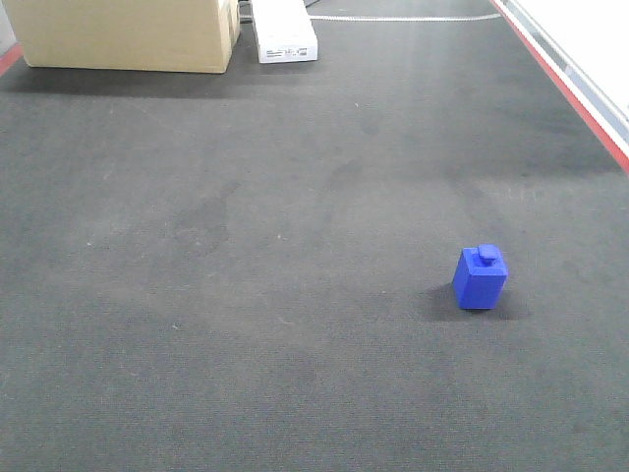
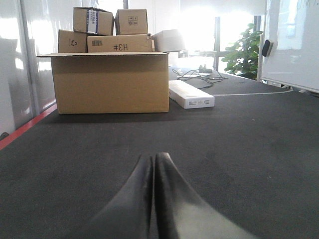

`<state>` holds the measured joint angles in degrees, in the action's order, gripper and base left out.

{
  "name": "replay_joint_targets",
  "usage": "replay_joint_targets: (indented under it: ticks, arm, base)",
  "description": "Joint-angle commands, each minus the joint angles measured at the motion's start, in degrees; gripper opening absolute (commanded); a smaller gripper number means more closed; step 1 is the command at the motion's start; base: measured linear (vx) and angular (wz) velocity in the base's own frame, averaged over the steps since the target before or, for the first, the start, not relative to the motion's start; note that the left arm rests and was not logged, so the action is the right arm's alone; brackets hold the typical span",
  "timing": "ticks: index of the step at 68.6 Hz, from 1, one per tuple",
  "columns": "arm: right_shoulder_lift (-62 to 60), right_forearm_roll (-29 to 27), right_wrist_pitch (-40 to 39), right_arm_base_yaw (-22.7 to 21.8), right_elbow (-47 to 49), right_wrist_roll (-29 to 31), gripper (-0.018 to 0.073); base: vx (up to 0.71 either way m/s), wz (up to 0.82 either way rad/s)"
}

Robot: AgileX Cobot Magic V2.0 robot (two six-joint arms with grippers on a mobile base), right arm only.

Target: Pour parts from conveyor to right shelf

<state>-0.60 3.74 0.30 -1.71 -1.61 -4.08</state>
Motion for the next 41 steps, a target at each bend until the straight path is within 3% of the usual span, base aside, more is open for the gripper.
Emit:
replay_joint_targets:
  ticks: [1,41]
  arm:
    - [-0.8,0.3,-4.4,0.2,-0.2,0.3,-0.0009]
    - [-0.8,0.3,-4.4,0.2,-0.2,0.3,-0.0009]
  base:
    - [0.00,0.00]
    - [0.00,0.00]
